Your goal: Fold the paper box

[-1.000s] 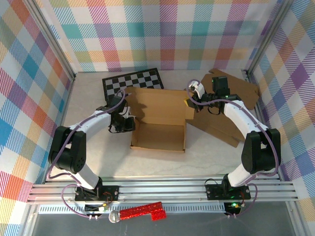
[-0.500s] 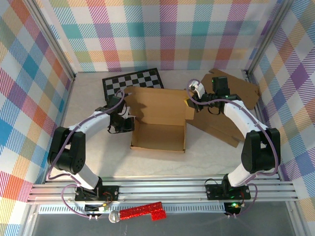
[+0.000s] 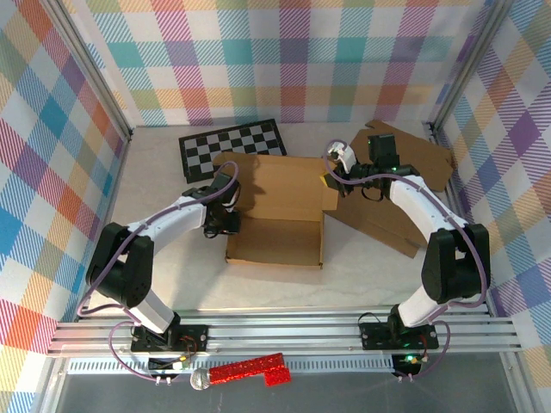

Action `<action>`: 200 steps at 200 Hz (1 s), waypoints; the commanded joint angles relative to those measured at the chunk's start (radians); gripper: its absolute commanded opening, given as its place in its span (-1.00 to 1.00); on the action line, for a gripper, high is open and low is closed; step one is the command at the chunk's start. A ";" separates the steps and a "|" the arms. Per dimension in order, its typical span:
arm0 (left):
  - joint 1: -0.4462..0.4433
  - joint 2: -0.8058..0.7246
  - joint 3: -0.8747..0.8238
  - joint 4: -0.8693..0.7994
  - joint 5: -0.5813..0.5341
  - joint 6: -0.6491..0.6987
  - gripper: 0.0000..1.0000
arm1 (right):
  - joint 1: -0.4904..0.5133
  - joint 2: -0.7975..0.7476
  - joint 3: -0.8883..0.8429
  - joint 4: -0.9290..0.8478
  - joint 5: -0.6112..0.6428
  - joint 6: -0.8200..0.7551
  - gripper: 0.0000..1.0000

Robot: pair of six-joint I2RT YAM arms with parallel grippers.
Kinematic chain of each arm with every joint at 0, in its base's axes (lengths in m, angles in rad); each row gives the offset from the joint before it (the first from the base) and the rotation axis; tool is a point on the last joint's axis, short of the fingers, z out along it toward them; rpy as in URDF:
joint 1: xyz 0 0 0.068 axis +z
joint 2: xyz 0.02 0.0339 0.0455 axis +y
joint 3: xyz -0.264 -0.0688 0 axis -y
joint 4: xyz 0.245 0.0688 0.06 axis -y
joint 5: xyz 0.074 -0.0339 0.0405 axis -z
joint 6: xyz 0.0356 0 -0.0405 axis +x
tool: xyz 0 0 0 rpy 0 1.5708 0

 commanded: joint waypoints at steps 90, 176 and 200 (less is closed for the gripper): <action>0.207 -0.156 -0.107 0.090 0.465 -0.024 -0.10 | 0.004 0.003 0.023 -0.001 -0.005 -0.006 -1.00; 0.340 -0.043 -0.086 0.136 0.559 0.011 -0.18 | 0.006 -0.003 0.015 -0.007 -0.011 -0.005 -1.00; 0.368 -0.036 -0.082 0.161 0.587 0.008 -0.18 | 0.006 -0.002 0.015 -0.010 -0.010 -0.005 -1.00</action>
